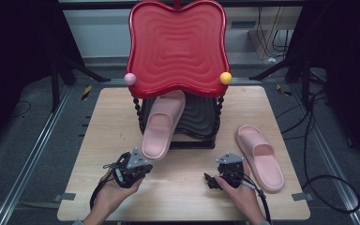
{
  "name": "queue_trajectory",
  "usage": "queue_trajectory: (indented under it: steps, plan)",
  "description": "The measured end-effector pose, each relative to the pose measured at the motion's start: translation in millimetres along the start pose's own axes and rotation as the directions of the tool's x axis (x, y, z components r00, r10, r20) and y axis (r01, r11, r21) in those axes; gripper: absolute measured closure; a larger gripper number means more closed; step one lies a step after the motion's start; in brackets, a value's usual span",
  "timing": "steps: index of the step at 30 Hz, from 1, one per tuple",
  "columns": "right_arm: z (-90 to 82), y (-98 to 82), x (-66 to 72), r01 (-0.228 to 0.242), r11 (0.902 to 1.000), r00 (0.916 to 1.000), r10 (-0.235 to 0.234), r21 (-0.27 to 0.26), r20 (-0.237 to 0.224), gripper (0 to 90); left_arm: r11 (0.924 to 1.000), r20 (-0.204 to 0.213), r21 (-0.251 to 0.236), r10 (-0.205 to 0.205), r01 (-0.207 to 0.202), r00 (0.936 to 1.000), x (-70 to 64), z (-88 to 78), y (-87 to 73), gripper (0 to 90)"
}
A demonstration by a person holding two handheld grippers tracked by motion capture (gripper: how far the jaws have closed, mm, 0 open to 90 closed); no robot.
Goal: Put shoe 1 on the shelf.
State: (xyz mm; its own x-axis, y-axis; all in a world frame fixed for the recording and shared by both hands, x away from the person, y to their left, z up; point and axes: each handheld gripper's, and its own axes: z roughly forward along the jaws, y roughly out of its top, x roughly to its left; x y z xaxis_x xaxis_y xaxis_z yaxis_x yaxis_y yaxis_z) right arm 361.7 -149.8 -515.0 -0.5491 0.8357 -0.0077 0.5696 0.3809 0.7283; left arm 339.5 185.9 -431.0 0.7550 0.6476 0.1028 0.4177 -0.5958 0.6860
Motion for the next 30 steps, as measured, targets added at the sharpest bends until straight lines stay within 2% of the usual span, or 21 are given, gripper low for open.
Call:
queue_trajectory:
  steps: [6, 11, 19, 23, 26, 30]
  plan:
    - [0.0, 0.0, 0.0, 0.000, 1.0000, 1.0000, 0.000, 0.000, 0.000, 2.0, 0.9999, 0.007, -0.009, 0.005, -0.005, 1.0000, 0.9, 6.6, 11.7, 90.0]
    - [0.0, 0.0, 0.0, 0.000, 1.0000, 1.0000, 0.000, 0.000, 0.000, 2.0, 0.9999, 0.021, -0.013, -0.005, 0.005, 0.9998, 2.8, 12.2, 18.0, 90.0]
    - [0.2, 0.0, -0.1, 0.002, 1.0000, 1.0000, -0.002, -0.002, 0.000, 1.9, 0.9987, 0.015, -0.034, -0.038, 0.039, 0.9992, 9.2, 17.9, 30.1, 90.0]
    - [0.0, 0.0, -0.1, 0.002, 1.0000, 1.0000, -0.002, -0.001, 0.000, 2.0, 0.9955, 0.015, -0.051, -0.079, 0.080, 0.9968, 18.7, 22.2, 40.7, 90.0]
    - [0.2, 0.0, -0.1, 0.002, 1.0000, 1.0000, -0.002, -0.002, 0.000, 2.0, 0.9941, 0.019, -0.052, -0.094, 0.095, 0.9954, 21.1, 24.3, 44.7, 89.9]
    - [0.0, 0.1, -0.1, 0.002, 1.0000, 1.0000, -0.002, 0.000, 0.001, 2.0, 0.9945, 0.018, -0.044, -0.094, 0.095, 0.9954, 22.7, 27.2, 47.6, 89.6]
